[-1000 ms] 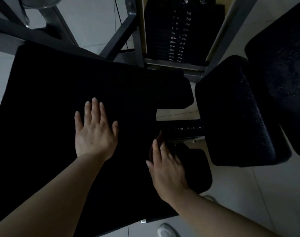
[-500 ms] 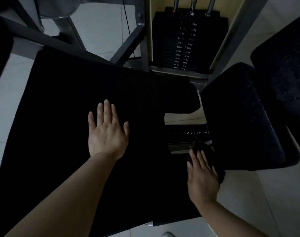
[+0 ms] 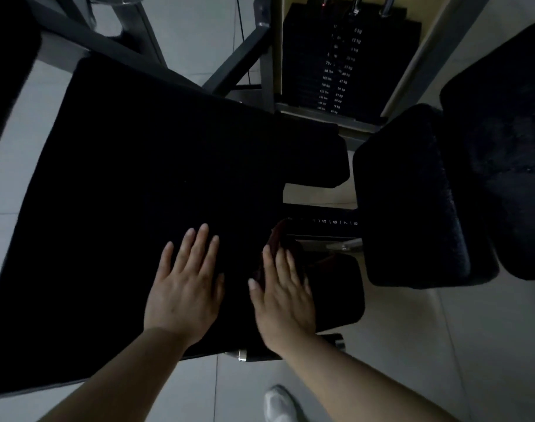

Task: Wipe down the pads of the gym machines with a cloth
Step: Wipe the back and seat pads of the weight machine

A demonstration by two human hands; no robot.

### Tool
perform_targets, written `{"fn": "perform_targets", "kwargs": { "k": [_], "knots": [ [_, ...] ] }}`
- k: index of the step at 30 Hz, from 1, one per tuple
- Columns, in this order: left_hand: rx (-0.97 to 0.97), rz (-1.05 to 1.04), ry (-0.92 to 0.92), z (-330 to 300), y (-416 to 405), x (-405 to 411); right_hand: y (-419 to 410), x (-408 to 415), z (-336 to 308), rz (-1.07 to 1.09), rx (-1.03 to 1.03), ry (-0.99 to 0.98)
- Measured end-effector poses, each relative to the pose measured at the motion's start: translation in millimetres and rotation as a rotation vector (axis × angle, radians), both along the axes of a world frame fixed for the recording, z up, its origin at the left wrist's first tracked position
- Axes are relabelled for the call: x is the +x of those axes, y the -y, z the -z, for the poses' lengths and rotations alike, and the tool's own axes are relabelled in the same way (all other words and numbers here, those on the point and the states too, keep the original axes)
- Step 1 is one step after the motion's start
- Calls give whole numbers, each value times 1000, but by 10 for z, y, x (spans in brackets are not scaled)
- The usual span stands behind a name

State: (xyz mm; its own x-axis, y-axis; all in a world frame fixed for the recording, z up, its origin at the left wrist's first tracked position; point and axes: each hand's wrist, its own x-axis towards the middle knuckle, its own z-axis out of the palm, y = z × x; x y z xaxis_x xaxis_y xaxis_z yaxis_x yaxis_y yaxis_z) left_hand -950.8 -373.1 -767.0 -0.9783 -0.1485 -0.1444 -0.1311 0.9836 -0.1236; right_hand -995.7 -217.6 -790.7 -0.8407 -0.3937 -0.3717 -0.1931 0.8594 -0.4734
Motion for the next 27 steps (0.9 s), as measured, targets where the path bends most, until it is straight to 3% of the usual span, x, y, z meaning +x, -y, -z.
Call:
{"fn": "perform_targets", "kwargs": {
  "k": [7,12,15,22,27],
  "knots": [
    [-7,-6,6,9,-1,6,-645,-500,388,28,96,-187],
    [-3,-8,-15,25,0,-5,-931,-796,589,200,107,-68],
    [-8,-8,-24,34,-16,-9,-772,-523,530,276,100,-132],
    [-19,-6,-35,46,-34,2,-6,241,160,134,-14,-122],
    [-27,-7,-46,38,-36,13,-526,-111,247,-110,119,-145]
  ]
}}
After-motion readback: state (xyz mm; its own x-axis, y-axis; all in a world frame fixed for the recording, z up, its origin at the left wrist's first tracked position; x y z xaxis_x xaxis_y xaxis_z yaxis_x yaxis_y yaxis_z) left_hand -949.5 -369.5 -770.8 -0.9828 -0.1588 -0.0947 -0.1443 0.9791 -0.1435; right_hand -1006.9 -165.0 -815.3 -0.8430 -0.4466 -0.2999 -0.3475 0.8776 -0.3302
